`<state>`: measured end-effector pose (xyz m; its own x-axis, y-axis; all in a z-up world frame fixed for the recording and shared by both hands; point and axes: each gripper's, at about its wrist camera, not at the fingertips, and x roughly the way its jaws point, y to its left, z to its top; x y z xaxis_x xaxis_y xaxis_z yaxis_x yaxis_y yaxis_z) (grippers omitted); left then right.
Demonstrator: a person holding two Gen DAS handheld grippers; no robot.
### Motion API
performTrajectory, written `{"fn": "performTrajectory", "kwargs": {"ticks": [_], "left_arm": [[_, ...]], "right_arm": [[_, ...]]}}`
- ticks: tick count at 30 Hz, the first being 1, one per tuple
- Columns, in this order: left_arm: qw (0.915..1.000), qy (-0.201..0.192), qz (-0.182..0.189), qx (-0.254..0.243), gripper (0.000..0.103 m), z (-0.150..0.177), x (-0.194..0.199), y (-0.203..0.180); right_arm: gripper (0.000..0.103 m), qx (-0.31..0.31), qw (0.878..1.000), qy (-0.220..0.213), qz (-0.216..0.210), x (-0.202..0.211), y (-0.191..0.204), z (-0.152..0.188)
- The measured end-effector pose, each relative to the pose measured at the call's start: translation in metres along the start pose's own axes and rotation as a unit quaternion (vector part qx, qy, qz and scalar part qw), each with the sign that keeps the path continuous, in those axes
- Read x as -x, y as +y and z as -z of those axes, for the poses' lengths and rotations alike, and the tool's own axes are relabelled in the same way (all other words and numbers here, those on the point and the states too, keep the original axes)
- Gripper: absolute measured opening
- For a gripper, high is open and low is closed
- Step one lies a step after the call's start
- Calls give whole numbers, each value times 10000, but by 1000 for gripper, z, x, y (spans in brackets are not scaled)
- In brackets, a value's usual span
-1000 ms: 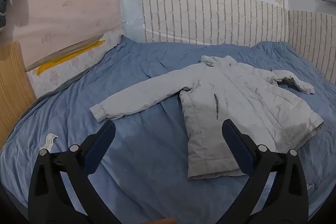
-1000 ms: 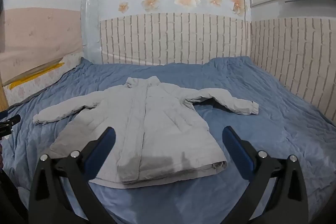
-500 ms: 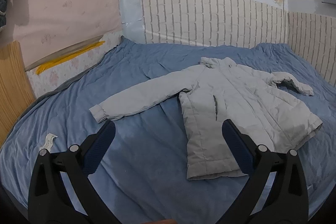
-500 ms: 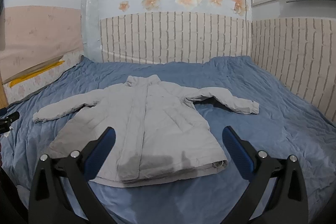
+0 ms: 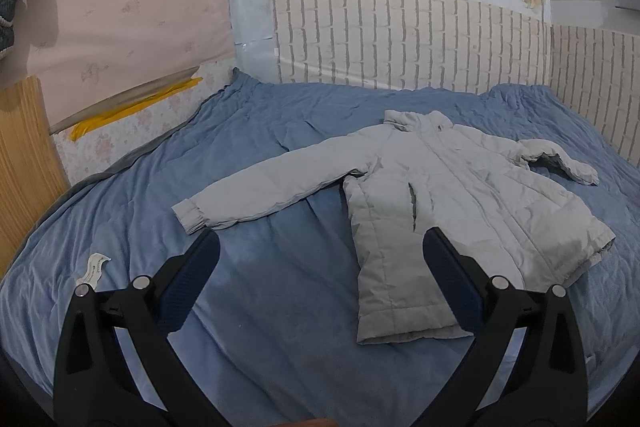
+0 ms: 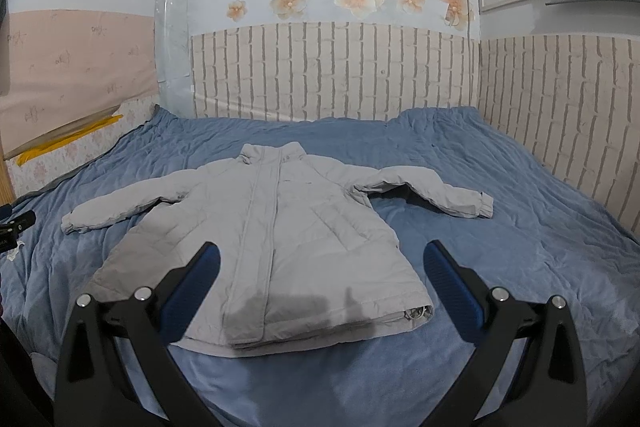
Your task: Fold large clothes
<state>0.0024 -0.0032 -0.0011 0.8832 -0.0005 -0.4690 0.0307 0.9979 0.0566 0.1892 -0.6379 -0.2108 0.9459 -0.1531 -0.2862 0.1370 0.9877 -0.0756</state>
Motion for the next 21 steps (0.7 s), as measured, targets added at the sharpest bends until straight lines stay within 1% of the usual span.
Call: {"fn": "performTrajectory", "kwargs": {"ticks": [21], "left_arm": [[10000,-17,-10,37,100,-1,-2,5]], "right_arm": [[101,-21,10000,-19,27,-2,-3,-1]]}}
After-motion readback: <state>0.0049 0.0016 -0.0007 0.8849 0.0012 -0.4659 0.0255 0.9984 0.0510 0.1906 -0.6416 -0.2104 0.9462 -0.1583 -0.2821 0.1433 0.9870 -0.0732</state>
